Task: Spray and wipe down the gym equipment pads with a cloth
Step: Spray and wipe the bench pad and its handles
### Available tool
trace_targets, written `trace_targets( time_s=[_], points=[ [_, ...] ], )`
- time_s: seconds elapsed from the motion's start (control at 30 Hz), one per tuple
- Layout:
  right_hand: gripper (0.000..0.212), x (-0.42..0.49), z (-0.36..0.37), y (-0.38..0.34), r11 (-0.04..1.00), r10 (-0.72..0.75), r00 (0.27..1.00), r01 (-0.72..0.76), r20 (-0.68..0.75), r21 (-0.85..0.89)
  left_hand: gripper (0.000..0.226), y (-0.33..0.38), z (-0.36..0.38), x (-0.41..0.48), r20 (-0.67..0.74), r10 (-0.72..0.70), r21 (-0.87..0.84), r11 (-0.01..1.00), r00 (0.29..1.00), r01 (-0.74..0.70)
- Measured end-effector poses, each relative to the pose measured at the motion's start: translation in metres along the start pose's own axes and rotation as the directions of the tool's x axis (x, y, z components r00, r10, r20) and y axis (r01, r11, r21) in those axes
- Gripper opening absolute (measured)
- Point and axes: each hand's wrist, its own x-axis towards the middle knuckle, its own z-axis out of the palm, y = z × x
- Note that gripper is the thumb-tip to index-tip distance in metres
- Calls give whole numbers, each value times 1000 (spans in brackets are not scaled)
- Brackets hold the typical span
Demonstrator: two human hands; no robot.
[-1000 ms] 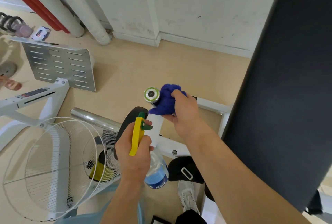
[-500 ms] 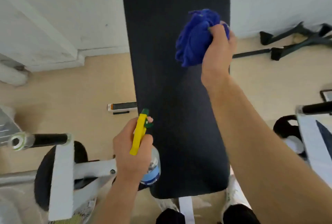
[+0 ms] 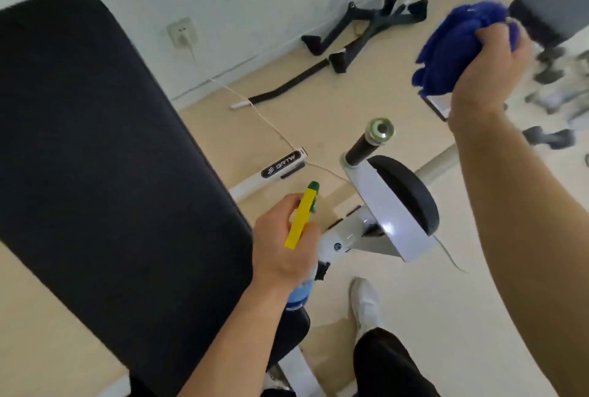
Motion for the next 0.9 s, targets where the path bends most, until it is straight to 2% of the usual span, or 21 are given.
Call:
trace_targets(
  time_s=[0.13, 0.27, 0.43, 0.6, 0.67, 0.8, 0.9],
  points=[
    [11, 19, -51, 41, 975, 211, 975, -215, -64, -58, 13, -2, 45, 17, 95, 42, 43, 998, 995, -46],
    [18, 11, -76, 80, 929, 347, 938, -346, -17, -133, 14, -11, 75, 25, 96, 40, 92, 995, 995, -49],
    [5, -1, -88, 109, 885, 463, 886, -464, -39, -35, 20, -18, 89, 27, 47, 19, 148, 989, 999, -25],
    [20, -15, -79, 121, 806, 592, 806, -592, 28, 4, 23, -18, 90, 22, 24, -12, 142, 990, 1000, 9],
    [19, -26, -69, 122, 763, 643, 763, -646, 66, 22, 24, -16, 88, 19, 21, 0, 125, 992, 1000, -3],
    [24, -60, -38, 131, 673, 698, 698, -716, 161, 185, 20, -12, 81, 19, -5, 22, 113, 993, 1000, -21],
    [27, -71, -18, 128, 638, 722, 673, -737, 158, 225, 18, -9, 74, 19, -22, 18, 124, 992, 1000, -15]
  ],
)
